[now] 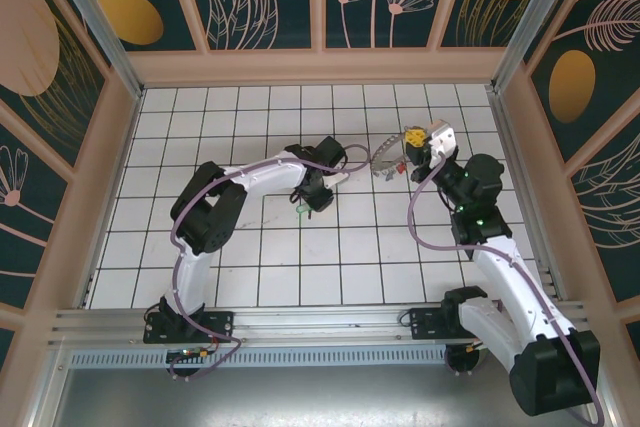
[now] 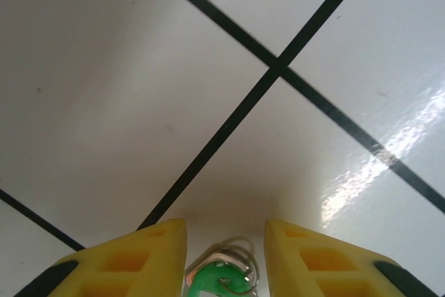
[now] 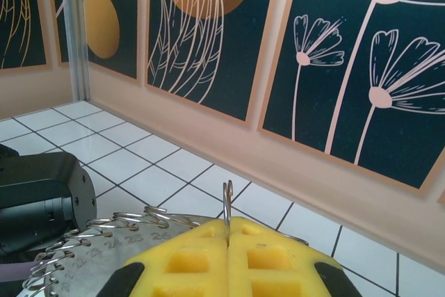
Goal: Put the keys on the keyring
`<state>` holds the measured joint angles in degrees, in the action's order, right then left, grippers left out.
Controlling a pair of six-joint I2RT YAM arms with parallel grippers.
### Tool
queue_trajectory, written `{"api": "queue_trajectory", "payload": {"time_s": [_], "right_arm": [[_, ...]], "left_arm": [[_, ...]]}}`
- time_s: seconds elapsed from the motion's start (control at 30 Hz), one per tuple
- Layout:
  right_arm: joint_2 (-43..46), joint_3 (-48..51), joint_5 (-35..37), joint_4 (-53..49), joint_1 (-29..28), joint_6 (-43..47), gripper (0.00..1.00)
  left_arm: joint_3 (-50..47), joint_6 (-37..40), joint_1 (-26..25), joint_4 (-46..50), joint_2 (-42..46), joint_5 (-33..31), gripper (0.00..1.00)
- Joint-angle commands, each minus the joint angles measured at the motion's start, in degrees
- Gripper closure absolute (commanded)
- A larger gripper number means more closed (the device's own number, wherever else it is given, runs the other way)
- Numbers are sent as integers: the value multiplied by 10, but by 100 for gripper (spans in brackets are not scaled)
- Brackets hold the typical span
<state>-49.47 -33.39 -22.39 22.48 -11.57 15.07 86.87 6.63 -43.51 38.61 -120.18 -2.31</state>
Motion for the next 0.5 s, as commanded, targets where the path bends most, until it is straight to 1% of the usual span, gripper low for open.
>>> {"api": "queue_trajectory", "payload": {"time_s": [0.0, 0.13, 0.2, 0.3, 0.37, 0.47], "right_arm": [[17, 0, -12, 28, 7, 7, 100], [21, 3, -13, 27, 10, 5, 100], [22, 4, -13, 26, 11, 4, 100], [25, 4, -13, 26, 12, 3, 100], [25, 4, -14, 25, 11, 3, 100], [25, 5, -14, 24, 12, 2, 100]], "left_arm": [[9, 2, -1, 28, -15, -21, 65], [13, 7, -3, 36, -19, -37, 66], [11, 8, -3, 36, -17, -38, 69], [8, 9, -3, 37, -13, -43, 71], [7, 10, -3, 39, -11, -45, 71], [5, 11, -3, 42, -3, -49, 66]]}}
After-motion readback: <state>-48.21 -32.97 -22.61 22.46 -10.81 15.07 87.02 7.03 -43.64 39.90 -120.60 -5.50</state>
